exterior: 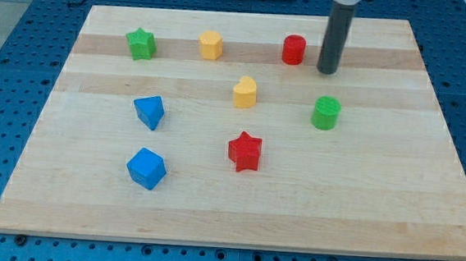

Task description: Slide red circle to the center left

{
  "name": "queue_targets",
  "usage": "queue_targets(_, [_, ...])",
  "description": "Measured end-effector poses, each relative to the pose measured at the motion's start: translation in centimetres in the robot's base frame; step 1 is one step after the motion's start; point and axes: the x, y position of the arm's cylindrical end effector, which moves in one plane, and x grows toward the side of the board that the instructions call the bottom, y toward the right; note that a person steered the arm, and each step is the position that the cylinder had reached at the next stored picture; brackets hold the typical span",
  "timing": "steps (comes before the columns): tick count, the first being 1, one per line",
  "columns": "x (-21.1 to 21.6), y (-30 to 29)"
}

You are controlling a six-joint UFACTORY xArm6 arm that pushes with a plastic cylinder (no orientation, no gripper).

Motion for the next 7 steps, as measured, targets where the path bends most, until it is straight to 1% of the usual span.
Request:
queue_targets(1, [-3.8,0.8])
queue_targets(2, [-5.5,-0.3])
queue_targets(4, [-5.5,-7.1])
queue_targets(5, [-5.3,-7.4])
queue_targets(7, [-5.2,-2.3])
